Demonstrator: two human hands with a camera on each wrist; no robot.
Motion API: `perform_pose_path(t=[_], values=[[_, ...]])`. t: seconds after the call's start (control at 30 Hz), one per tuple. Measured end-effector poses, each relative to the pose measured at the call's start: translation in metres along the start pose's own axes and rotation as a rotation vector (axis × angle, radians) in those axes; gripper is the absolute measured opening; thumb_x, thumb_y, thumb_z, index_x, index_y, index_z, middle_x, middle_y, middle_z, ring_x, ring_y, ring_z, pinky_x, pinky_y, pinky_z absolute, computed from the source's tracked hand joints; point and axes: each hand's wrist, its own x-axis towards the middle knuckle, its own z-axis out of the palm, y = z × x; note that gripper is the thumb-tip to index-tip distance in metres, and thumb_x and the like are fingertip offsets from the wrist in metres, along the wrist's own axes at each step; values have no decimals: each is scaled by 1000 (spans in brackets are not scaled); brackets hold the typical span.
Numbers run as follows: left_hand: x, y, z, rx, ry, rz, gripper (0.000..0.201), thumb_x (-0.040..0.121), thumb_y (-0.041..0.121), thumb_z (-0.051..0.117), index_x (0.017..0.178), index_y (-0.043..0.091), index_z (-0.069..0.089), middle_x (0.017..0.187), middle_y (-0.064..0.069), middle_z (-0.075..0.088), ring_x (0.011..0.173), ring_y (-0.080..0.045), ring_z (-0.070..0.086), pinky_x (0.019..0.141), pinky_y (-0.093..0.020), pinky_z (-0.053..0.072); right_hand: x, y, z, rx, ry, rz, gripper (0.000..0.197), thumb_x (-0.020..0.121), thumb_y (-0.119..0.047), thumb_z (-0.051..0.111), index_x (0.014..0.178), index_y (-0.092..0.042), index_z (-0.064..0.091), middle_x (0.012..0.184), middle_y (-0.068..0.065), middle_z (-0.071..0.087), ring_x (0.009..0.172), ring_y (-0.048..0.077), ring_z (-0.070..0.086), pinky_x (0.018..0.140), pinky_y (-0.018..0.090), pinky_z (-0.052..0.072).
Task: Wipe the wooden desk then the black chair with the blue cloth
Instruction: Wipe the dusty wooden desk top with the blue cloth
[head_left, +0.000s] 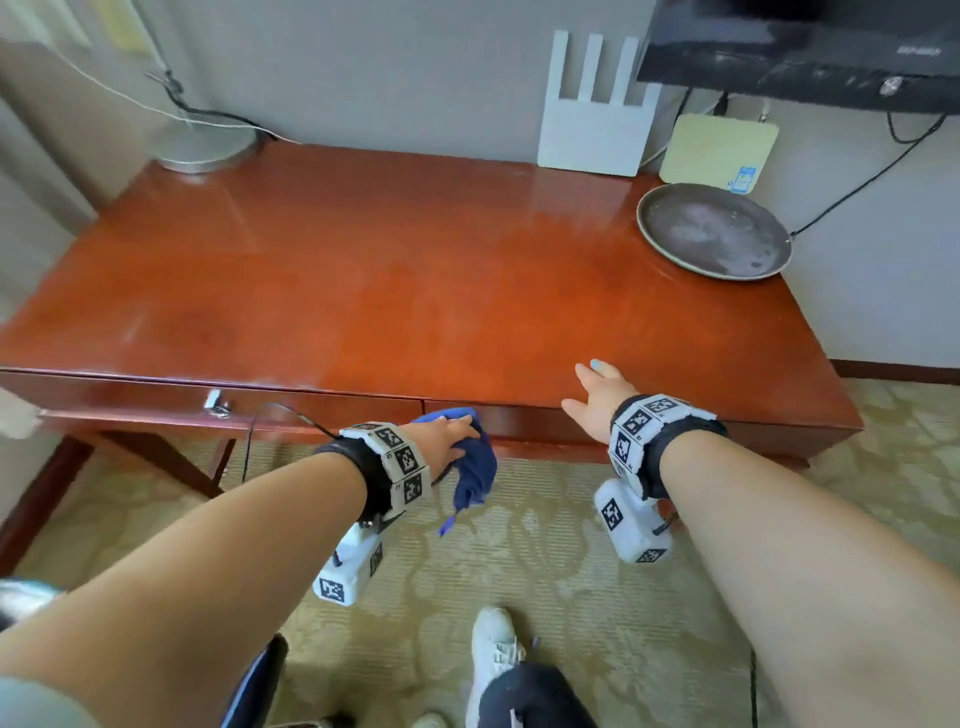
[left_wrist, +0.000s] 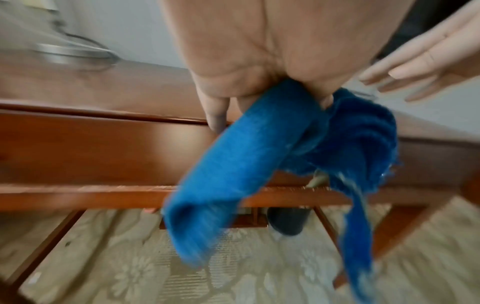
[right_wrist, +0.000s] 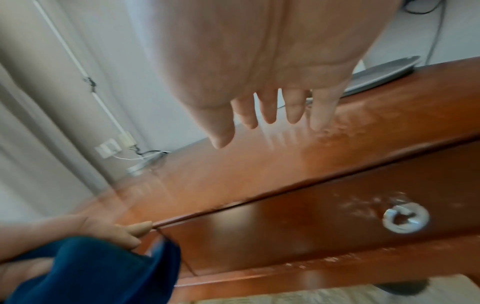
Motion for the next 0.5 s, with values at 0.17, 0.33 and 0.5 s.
perform_pose_path(t=[0.17,0.33,0.5], values=[[-105,-15,-10,-283,338,-154,34,102,13,34,134,3,39,107,-5,60,108,-25,54,78,-20,31,-42,-62,-20,-16,60,-308,56,100,-41,32,149,-18,20,156,1,16,138,20,28,108,29,26],[-192,-16,-12,-473,604,-327,33,101,23,38,130,9,38,117,-16,57,105,-26,56,80,-26,35,-92,-124,-22,104,-99,-697,61,95,-39,47,147,-18,24,150,2,32,138,17,32,110,25,24],[-262,-1,3,-495,714,-495,26,101,27,38,121,12,43,99,-6,54,86,-18,49,67,-23,30,-140,-160,-9,69,-240,-995,55,83,-18,70,132,-14,44,128,0,52,120,10,47,100,21,36]])
